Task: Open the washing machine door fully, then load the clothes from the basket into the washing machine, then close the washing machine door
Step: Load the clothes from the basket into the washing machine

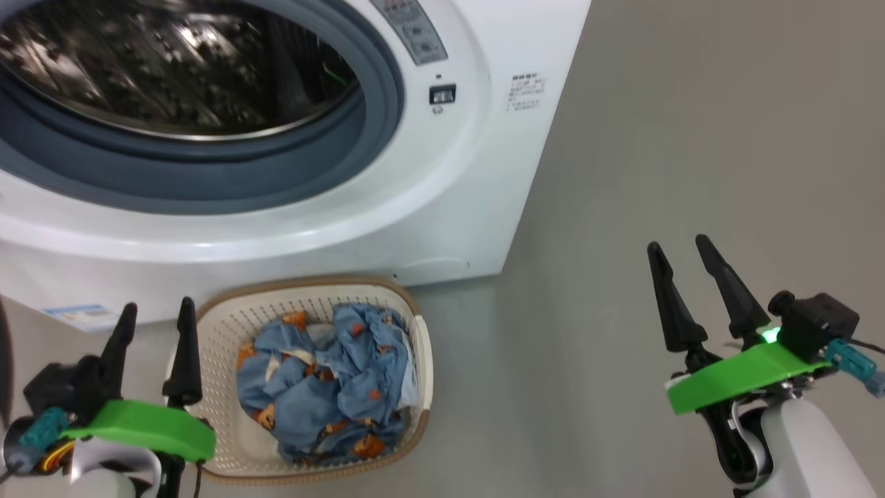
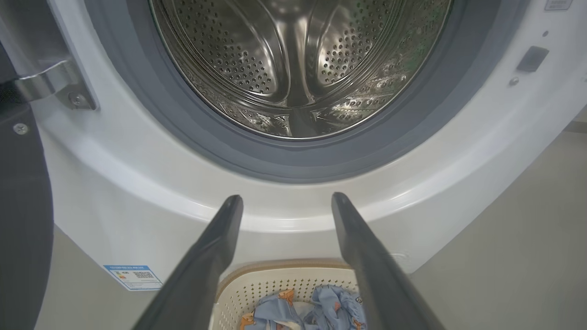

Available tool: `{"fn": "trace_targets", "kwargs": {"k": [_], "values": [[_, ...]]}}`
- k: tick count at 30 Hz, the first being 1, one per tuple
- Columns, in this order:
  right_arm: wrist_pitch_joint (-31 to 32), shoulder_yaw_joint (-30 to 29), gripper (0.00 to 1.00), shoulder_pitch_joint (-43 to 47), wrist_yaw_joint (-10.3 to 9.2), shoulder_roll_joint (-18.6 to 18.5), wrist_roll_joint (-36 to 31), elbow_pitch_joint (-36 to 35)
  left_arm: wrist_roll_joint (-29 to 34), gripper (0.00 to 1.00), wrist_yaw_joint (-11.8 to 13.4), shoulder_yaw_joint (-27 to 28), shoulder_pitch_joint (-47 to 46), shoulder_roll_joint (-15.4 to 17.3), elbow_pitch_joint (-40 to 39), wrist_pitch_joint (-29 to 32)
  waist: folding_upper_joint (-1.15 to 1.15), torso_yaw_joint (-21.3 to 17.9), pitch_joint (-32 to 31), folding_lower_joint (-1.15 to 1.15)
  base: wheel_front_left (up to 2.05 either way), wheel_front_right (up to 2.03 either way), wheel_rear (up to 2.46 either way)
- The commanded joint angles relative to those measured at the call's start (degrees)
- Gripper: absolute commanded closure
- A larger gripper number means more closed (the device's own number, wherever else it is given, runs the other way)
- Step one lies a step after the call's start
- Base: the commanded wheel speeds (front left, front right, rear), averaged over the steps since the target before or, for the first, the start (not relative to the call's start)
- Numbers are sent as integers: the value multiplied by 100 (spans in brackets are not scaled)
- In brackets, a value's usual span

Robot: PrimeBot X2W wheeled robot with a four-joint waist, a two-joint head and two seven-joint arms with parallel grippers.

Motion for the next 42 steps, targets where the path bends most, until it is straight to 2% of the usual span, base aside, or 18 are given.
{"fn": "trace_targets", "kwargs": {"k": [1,12,22,42], "values": [[-68,133,0,-167,9,23,-75,-165,47,0,-39,168,-260,153,1,10,0,-78,316,0,0,0,0],[-68,242,0,-565,9,184,-124,-218,-6,0,-362,-3,-943,197,1035,83,0,-302,1172,0,0,0,0],[-68,319,0,-859,9,360,-154,-273,35,0,-656,-218,-1742,223,2309,167,0,-484,1870,0,0,0,0],[-68,419,0,-1294,9,576,-143,-428,-133,0,-1073,-543,-3099,220,4574,221,0,-906,2989,0,0,0,0]]}}
